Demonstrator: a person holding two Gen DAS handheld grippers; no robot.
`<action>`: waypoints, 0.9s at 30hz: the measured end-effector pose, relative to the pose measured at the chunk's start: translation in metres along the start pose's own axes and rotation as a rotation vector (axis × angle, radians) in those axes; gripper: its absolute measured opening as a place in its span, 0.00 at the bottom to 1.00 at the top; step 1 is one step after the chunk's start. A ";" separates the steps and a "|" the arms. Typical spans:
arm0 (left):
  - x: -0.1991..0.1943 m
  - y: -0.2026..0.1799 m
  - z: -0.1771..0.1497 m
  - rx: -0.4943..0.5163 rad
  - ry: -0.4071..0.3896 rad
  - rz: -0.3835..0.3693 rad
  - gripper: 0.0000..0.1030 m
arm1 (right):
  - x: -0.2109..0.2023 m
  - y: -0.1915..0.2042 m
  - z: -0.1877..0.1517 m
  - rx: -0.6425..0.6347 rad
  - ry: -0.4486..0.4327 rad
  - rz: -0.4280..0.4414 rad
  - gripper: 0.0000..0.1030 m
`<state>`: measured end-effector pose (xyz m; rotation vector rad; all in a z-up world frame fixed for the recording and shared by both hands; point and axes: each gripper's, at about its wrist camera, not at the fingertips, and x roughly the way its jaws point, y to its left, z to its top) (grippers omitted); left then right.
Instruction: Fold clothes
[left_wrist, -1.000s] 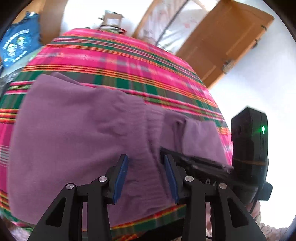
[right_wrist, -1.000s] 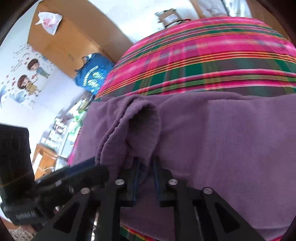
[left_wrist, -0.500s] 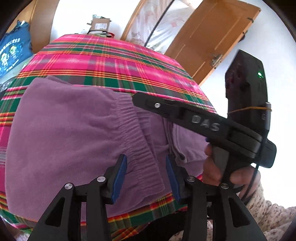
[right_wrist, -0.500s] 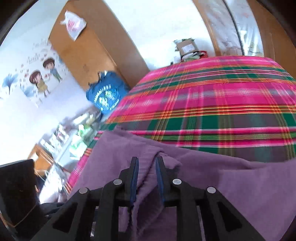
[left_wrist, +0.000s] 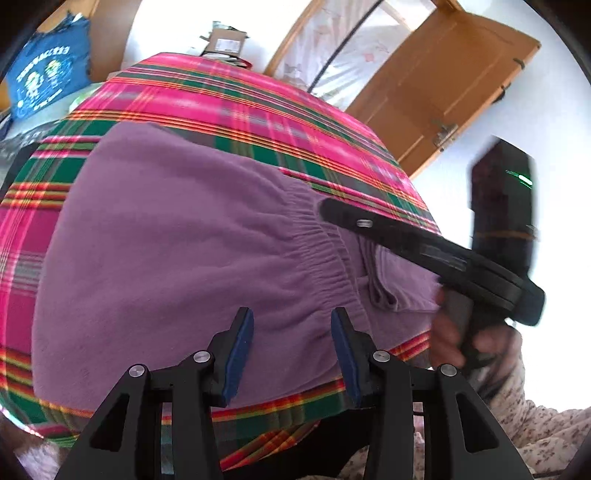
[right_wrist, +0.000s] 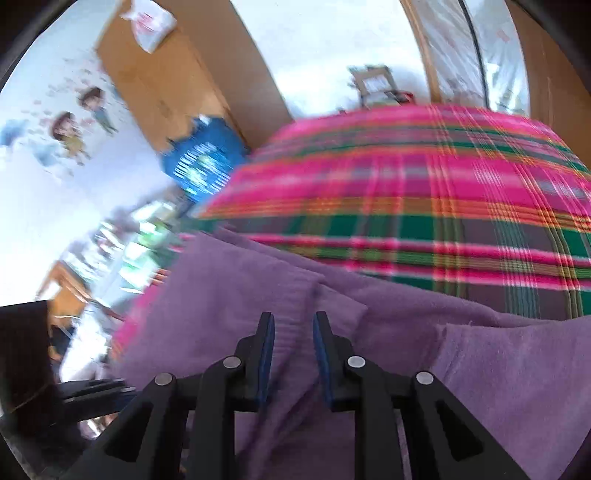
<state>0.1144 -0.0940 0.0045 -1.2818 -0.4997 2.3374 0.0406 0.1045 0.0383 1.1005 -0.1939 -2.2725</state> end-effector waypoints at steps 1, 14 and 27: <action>0.000 0.001 -0.001 -0.006 0.001 -0.004 0.44 | -0.005 0.005 -0.004 -0.019 -0.015 0.022 0.22; -0.051 0.044 -0.007 -0.108 -0.120 0.102 0.44 | 0.013 0.006 -0.043 -0.070 0.012 -0.010 0.23; -0.074 0.099 -0.013 -0.257 -0.168 0.280 0.44 | 0.007 0.052 -0.058 -0.244 0.001 -0.046 0.25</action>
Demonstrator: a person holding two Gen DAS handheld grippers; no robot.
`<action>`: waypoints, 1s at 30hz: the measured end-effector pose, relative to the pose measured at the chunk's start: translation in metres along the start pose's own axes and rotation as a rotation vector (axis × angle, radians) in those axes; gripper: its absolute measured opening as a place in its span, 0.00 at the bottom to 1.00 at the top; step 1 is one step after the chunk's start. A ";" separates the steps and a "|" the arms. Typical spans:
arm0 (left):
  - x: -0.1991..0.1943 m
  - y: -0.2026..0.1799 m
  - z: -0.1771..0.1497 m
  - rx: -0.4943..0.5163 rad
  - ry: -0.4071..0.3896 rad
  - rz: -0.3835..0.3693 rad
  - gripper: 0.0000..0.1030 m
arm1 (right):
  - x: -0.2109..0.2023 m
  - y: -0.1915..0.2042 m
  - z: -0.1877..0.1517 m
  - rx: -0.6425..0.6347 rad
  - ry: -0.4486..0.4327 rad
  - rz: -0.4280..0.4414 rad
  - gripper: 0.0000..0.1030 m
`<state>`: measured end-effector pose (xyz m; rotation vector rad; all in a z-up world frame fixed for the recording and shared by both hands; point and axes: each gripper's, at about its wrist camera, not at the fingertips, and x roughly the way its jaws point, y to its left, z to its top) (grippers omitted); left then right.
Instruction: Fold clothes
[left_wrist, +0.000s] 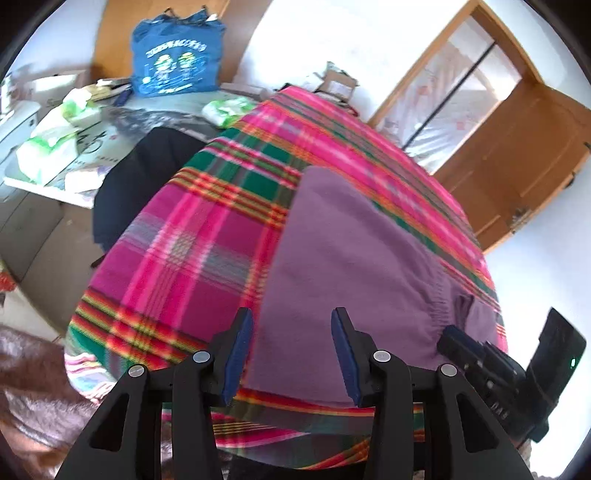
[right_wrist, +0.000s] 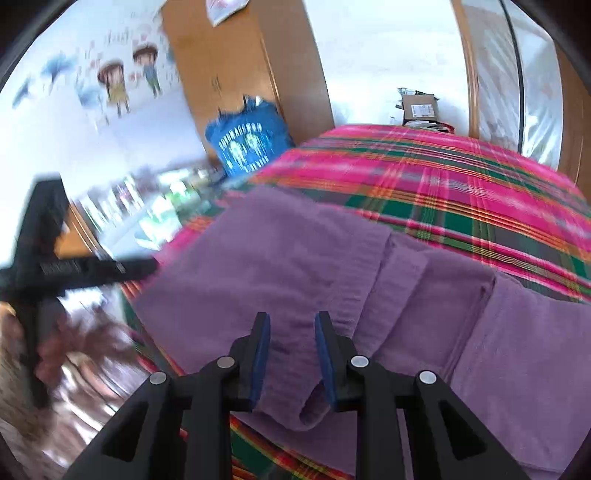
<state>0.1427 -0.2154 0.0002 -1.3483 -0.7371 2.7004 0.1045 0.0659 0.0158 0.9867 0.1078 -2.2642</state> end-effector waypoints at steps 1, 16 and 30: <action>0.000 0.001 -0.001 0.000 0.005 0.008 0.44 | 0.002 0.003 -0.004 -0.020 0.004 -0.019 0.25; 0.004 0.017 -0.011 -0.008 0.032 0.035 0.45 | -0.015 0.039 -0.002 -0.111 -0.035 -0.073 0.25; 0.000 0.015 -0.017 0.015 0.016 0.083 0.45 | 0.028 0.092 -0.007 -0.251 0.058 -0.007 0.25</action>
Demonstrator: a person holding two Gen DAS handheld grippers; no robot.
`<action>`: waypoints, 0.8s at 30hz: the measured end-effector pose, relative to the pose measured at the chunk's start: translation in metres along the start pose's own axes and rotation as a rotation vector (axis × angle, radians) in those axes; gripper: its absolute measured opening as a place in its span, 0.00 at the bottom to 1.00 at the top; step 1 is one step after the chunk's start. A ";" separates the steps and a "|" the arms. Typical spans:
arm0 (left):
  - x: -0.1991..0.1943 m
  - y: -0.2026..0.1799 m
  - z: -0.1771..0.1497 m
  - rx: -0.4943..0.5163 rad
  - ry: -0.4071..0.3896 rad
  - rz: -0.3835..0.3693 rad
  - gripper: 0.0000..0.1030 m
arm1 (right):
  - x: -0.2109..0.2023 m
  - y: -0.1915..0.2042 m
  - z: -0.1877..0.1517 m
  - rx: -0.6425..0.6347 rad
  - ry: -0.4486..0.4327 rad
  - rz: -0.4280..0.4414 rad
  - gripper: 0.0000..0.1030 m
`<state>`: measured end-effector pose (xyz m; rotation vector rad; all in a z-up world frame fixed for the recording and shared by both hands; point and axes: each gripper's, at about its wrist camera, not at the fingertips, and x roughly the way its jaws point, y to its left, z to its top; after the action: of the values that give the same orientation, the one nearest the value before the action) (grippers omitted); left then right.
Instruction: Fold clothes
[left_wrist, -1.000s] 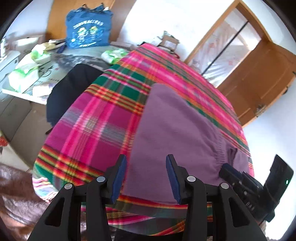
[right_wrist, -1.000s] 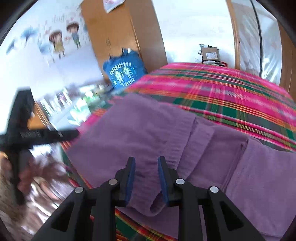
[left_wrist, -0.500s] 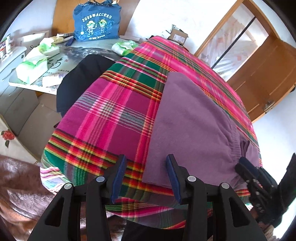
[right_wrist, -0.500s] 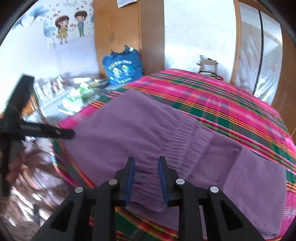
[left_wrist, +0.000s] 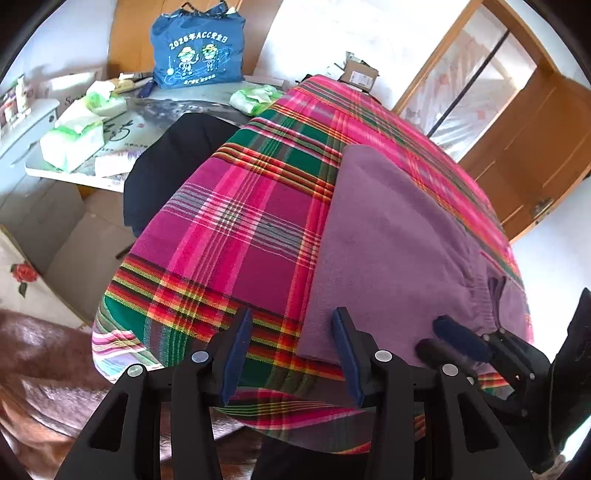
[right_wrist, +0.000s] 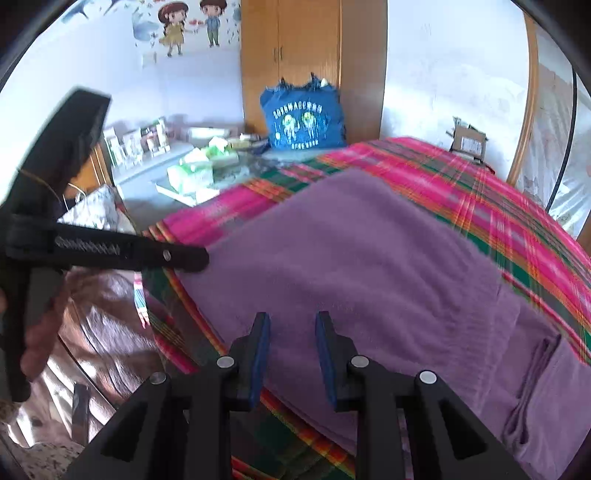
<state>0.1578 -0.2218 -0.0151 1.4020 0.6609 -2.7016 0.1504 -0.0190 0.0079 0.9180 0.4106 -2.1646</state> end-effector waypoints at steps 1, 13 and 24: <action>0.000 0.000 0.000 -0.001 0.000 0.001 0.46 | 0.001 0.000 -0.002 0.000 0.006 0.000 0.25; 0.000 -0.002 -0.001 0.008 -0.005 0.013 0.46 | 0.014 0.012 0.012 -0.013 0.015 0.033 0.25; -0.008 0.002 0.020 -0.017 -0.026 -0.030 0.46 | 0.002 0.021 0.023 -0.022 -0.046 0.082 0.25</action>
<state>0.1474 -0.2331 0.0004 1.3613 0.7065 -2.7256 0.1535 -0.0469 0.0224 0.8560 0.3679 -2.0988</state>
